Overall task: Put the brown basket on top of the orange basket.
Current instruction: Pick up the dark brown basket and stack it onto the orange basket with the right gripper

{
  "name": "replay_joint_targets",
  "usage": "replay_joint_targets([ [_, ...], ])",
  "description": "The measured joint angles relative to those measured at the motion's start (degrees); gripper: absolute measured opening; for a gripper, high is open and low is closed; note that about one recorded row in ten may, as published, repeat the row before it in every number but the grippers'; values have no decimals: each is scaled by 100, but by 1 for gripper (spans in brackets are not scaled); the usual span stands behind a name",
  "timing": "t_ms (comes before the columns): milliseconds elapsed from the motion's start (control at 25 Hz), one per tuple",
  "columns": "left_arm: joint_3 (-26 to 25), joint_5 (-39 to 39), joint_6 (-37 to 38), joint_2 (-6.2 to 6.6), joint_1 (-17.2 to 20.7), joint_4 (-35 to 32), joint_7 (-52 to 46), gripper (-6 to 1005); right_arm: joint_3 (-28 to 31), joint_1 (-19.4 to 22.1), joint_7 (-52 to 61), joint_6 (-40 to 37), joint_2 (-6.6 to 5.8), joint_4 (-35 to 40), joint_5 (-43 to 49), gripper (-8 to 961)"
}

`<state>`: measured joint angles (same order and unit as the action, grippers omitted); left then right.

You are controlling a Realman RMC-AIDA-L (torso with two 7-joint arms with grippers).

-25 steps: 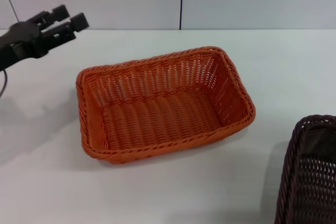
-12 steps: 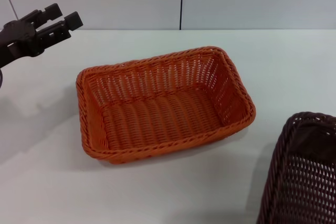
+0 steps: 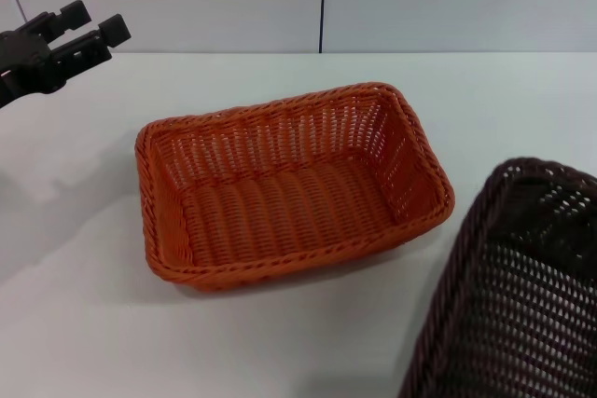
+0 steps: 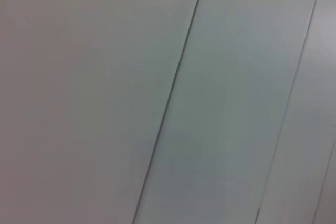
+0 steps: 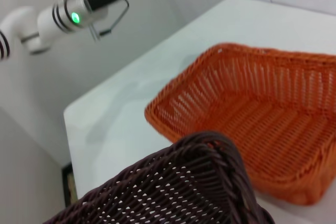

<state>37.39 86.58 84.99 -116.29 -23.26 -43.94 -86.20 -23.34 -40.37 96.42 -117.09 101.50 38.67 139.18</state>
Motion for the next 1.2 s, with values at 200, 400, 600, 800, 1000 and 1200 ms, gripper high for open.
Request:
replay_joint_targets([
  [200,48,34,-143,2,-10,13,61,860,-9,-75,527,22,66,15,-264,172],
  [400,62,35,-179,3,-16,23,90,860,-46,-132,962,-21,141,69,-674,171],
  [600,14,35,-333,30,-1,26,196,860,1,-151,1235,77,192,124,-874,171],
  [800,-142,0,-440,76,23,26,232,860,-16,-145,1544,195,221,133,-1307,170],
  [1000,-174,-3,-446,78,21,26,231,860,21,-131,1916,478,354,390,-1503,170],
  [1200,-165,37,-473,89,-19,71,225,860,16,-120,2209,768,424,507,-1733,169],
])
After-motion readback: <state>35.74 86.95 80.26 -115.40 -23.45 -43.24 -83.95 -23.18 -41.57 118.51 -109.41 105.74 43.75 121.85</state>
